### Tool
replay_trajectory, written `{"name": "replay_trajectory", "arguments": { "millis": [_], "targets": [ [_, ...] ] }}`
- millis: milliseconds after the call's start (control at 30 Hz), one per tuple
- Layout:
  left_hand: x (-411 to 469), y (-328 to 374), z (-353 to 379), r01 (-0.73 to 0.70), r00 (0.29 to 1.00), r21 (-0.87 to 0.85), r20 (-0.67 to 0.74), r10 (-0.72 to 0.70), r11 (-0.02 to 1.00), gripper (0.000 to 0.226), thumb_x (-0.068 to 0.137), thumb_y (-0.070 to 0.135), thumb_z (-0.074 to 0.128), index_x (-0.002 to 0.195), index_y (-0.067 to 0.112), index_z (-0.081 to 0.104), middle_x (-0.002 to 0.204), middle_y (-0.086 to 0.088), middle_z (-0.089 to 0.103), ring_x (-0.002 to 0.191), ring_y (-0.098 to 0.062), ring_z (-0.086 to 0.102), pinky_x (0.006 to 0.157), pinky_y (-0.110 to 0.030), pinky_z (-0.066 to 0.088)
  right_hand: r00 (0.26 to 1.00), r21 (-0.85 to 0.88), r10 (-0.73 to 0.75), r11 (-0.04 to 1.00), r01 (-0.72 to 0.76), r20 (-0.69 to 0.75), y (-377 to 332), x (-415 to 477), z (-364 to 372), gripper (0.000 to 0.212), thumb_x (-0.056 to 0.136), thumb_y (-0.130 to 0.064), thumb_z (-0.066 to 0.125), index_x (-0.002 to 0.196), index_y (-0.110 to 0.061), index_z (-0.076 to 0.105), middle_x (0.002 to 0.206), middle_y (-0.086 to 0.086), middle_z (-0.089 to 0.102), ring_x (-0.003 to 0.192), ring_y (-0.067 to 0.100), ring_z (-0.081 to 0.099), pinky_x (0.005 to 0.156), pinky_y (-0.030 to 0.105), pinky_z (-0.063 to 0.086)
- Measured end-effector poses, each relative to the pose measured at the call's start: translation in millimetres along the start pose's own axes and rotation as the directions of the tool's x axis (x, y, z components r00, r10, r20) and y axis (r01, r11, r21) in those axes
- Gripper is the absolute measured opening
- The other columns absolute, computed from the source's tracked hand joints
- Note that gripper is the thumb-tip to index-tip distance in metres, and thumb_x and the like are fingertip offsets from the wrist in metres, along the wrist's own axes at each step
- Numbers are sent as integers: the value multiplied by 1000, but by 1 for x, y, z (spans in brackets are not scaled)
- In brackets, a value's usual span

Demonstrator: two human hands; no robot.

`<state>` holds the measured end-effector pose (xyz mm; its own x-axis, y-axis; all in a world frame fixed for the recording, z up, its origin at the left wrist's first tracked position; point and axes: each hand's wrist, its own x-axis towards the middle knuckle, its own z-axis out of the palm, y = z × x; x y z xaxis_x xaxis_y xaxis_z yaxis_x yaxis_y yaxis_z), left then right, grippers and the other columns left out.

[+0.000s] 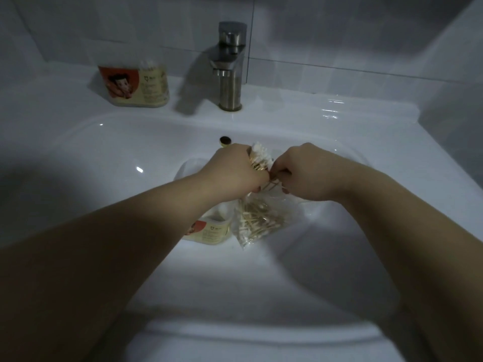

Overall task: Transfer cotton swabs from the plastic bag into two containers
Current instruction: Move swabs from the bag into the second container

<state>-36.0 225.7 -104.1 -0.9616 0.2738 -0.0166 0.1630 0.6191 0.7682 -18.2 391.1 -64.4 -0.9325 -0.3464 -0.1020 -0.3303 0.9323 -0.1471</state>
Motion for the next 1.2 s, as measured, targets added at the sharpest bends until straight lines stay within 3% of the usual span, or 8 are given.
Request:
{"name": "replay_trajectory", "arguments": {
  "millis": [100,233,367,467,567,733,867,1200],
  "targets": [
    [0,-3,1,23,999,-4,46,-23,1000,5,84,22,68,81,20,72,67,5,75,48,-1,63,50,-19,47,995,73,4,997,3,-98,5,-1,-4,40,90,-8,47,110,-26,77,94,1,73,92,23,67,85,33,55],
    [2,-3,3,71,997,-98,28,-68,993,7,80,20,71,85,15,72,74,-1,76,67,-14,71,54,-26,55,995,147,47,989,-33,-88,10,-2,-5,41,92,-7,46,111,-26,76,83,-7,63,93,20,67,85,32,55],
    [1,0,3,115,992,-244,70,-101,963,10,81,15,75,90,10,73,74,-5,73,64,-11,66,47,-19,47,993,168,32,986,-12,-117,10,-2,-3,34,95,-6,46,102,-24,74,88,-2,67,90,21,65,82,32,53],
    [-2,1,4,92,994,-259,88,-72,962,6,83,12,75,87,13,71,70,-1,69,59,-8,63,45,-18,44,993,244,62,969,-37,-98,12,-1,-1,36,94,-4,42,74,-27,62,76,0,73,63,12,67,58,22,52],
    [-3,2,4,35,997,-209,81,-19,977,13,79,16,78,77,21,67,59,11,64,52,1,58,45,-15,41,995,324,86,944,-62,-58,13,-1,2,41,96,-5,38,69,-27,60,65,4,72,47,15,66,45,19,46],
    [0,1,3,-49,998,-56,-39,47,997,17,76,23,80,73,24,63,62,8,68,57,0,61,50,-15,44,994,698,107,714,-59,-25,13,-1,3,19,95,0,58,96,-6,77,78,16,75,62,22,70,59,26,57],
    [1,0,3,-50,997,-64,-58,46,997,14,74,22,80,82,22,68,70,7,73,62,-5,68,56,-21,51,992,803,125,592,-69,-7,13,-3,0,8,85,6,71,92,7,76,81,24,74,65,21,69,68,28,61],
    [-2,2,2,-96,995,13,2,96,995,17,76,23,76,71,25,61,58,11,64,55,2,60,45,-11,37,994,844,92,527,-102,63,14,-3,0,23,83,13,71,101,1,78,89,20,77,78,26,75,75,26,62]
  ]
}}
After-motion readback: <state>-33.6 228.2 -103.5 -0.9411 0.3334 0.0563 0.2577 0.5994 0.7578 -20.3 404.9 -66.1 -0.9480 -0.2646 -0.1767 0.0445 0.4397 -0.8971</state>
